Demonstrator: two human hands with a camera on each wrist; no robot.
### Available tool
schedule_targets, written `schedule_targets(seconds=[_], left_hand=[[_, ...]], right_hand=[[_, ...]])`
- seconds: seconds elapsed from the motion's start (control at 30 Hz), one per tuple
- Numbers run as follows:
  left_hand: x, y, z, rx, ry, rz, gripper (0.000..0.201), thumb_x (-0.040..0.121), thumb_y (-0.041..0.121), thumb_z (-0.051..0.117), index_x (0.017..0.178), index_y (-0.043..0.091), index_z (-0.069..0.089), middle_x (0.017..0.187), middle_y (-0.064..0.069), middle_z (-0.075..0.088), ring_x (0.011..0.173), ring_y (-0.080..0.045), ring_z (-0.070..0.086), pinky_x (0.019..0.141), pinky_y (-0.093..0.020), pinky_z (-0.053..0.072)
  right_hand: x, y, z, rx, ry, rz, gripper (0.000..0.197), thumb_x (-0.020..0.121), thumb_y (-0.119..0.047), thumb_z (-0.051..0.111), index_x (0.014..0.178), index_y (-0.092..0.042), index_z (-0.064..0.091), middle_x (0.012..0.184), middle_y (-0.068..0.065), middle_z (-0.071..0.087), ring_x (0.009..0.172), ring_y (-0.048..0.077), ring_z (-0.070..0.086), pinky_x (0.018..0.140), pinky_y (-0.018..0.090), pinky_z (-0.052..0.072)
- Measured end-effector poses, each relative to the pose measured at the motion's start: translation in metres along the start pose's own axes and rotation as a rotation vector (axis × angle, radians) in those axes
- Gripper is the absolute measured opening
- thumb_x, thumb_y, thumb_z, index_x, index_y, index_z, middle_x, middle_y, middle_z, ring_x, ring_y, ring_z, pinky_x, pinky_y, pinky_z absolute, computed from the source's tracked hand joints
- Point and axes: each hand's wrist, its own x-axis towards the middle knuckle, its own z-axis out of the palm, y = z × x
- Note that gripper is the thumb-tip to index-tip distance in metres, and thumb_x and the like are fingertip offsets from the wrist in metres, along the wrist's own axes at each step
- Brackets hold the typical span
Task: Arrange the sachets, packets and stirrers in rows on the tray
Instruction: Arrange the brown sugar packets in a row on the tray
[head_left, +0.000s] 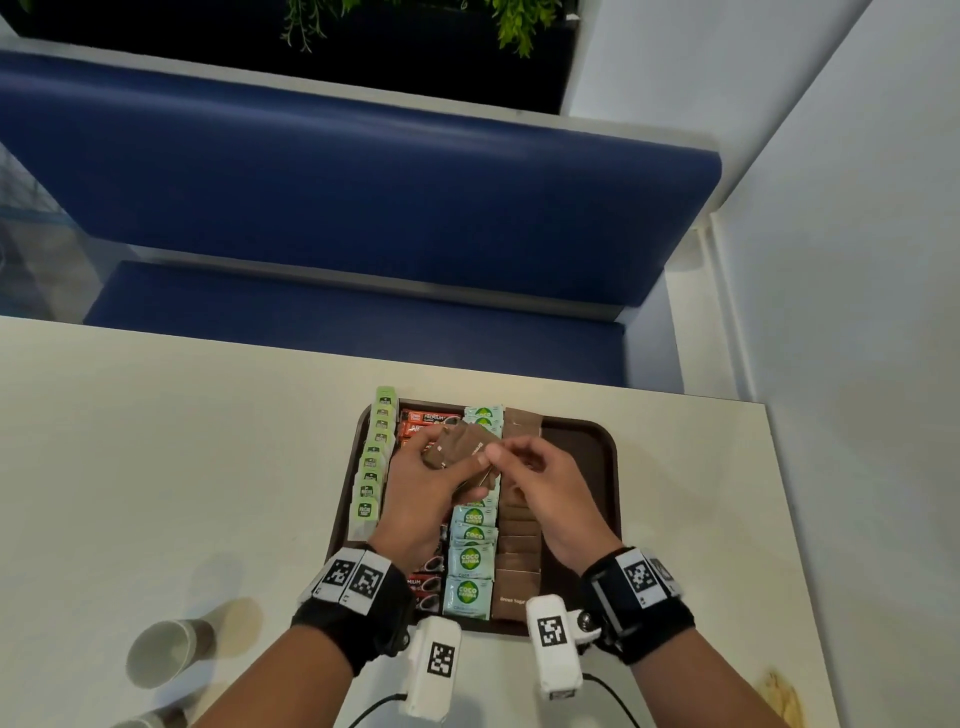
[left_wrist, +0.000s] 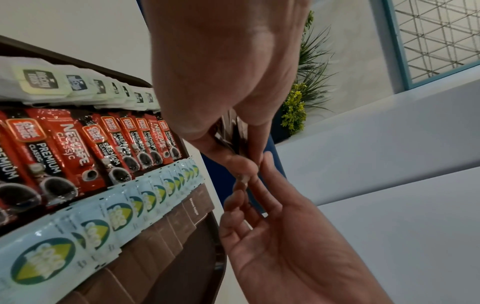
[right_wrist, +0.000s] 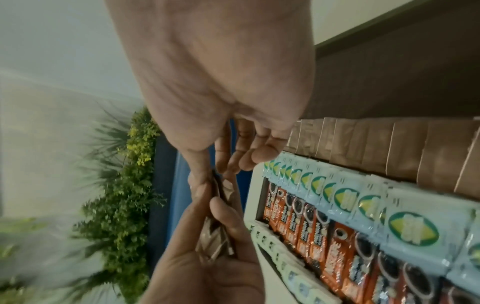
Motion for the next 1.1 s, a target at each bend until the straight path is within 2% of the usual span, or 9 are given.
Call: schedule_targets(seconds=[0.1, 0.17, 0.33, 0.47, 0.67, 0.77, 0.9, 1.0, 1.1], left_hand=[[-0.003, 0.006, 0.002, -0.034, -0.055, -0.009, 0.051, 0.081, 0.001, 0.089, 0.126, 0.005, 0.065, 0.111, -0.014, 0.08, 0.097, -0.032, 0.081, 0.071, -0.035, 0.067], [-0.006, 0.01, 0.002, -0.051, -0.075, -0.026, 0.039, 0.088, 0.006, 0.084, 0.123, 0.005, 0.066, 0.112, -0.013, 0.081, 0.097, -0.034, 0.081, 0.071, -0.038, 0.069], [-0.011, 0.017, 0.002, -0.054, -0.083, -0.049, 0.014, 0.099, 0.009, 0.074, 0.111, 0.006, 0.067, 0.111, -0.013, 0.082, 0.096, -0.034, 0.081, 0.066, -0.037, 0.069], [-0.014, 0.02, 0.003, -0.037, -0.084, -0.038, 0.023, 0.097, 0.013, 0.076, 0.116, 0.002, 0.067, 0.109, -0.013, 0.082, 0.092, -0.032, 0.082, 0.063, -0.036, 0.068], [-0.013, 0.021, 0.004, 0.063, -0.046, 0.006, 0.029, 0.089, 0.011, 0.085, 0.113, 0.004, 0.072, 0.11, -0.017, 0.078, 0.085, -0.032, 0.082, 0.056, -0.03, 0.065], [-0.013, 0.017, 0.002, 0.038, -0.015, 0.015, 0.029, 0.089, 0.01, 0.085, 0.113, 0.001, 0.071, 0.109, -0.013, 0.081, 0.087, -0.033, 0.082, 0.06, -0.032, 0.067], [-0.013, 0.006, -0.005, 0.05, 0.039, 0.028, 0.025, 0.092, 0.009, 0.082, 0.112, 0.0, 0.069, 0.106, -0.009, 0.082, 0.088, -0.028, 0.082, 0.06, -0.033, 0.067], [-0.011, 0.002, -0.015, 0.07, 0.109, 0.021, 0.022, 0.093, 0.008, 0.081, 0.113, 0.003, 0.071, 0.104, -0.007, 0.082, 0.086, -0.027, 0.082, 0.059, -0.034, 0.067], [-0.009, 0.002, -0.029, 0.08, 0.14, 0.013, 0.022, 0.093, 0.009, 0.081, 0.111, 0.004, 0.07, 0.096, -0.003, 0.084, 0.082, -0.03, 0.082, 0.061, -0.036, 0.068]], right_hand=[[-0.004, -0.007, -0.004, 0.081, 0.049, 0.002, 0.014, 0.095, -0.03, 0.077, 0.104, -0.019, 0.077, 0.104, 0.009, 0.076, 0.086, 0.01, 0.067, 0.071, 0.022, 0.054], [-0.005, -0.011, -0.008, 0.098, 0.063, -0.016, 0.014, 0.097, -0.027, 0.075, 0.106, -0.016, 0.075, 0.104, 0.009, 0.077, 0.084, 0.011, 0.069, 0.068, 0.021, 0.054], [-0.008, -0.023, -0.013, 0.036, 0.083, -0.085, 0.012, 0.101, -0.021, 0.069, 0.11, -0.014, 0.072, 0.101, 0.002, 0.08, 0.09, 0.015, 0.076, 0.07, 0.023, 0.057], [-0.008, -0.031, -0.016, -0.08, 0.09, -0.158, 0.006, 0.102, -0.016, 0.068, 0.105, -0.017, 0.073, 0.103, 0.0, 0.078, 0.091, 0.016, 0.076, 0.071, 0.024, 0.061], [-0.005, -0.036, -0.023, -0.29, 0.067, -0.291, 0.01, 0.099, -0.024, 0.073, 0.108, -0.027, 0.076, 0.105, -0.014, 0.077, 0.104, 0.008, 0.072, 0.085, 0.028, 0.063], [-0.012, -0.028, -0.019, -0.112, 0.072, -0.145, 0.025, 0.091, -0.032, 0.081, 0.114, -0.025, 0.073, 0.108, -0.006, 0.078, 0.103, 0.012, 0.074, 0.085, 0.028, 0.062], [-0.018, -0.005, -0.015, 0.101, 0.008, 0.051, 0.02, 0.093, -0.012, 0.079, 0.111, -0.007, 0.071, 0.105, 0.013, 0.078, 0.089, 0.022, 0.076, 0.078, 0.032, 0.061], [-0.002, 0.01, -0.031, 0.165, 0.137, 0.078, 0.017, 0.097, -0.01, 0.073, 0.114, -0.009, 0.071, 0.11, 0.012, 0.077, 0.092, 0.02, 0.073, 0.077, 0.029, 0.059], [0.03, 0.021, -0.052, -0.05, 0.322, 0.026, 0.009, 0.1, -0.014, 0.07, 0.107, -0.017, 0.072, 0.108, 0.003, 0.077, 0.103, 0.022, 0.072, 0.082, 0.03, 0.058]])
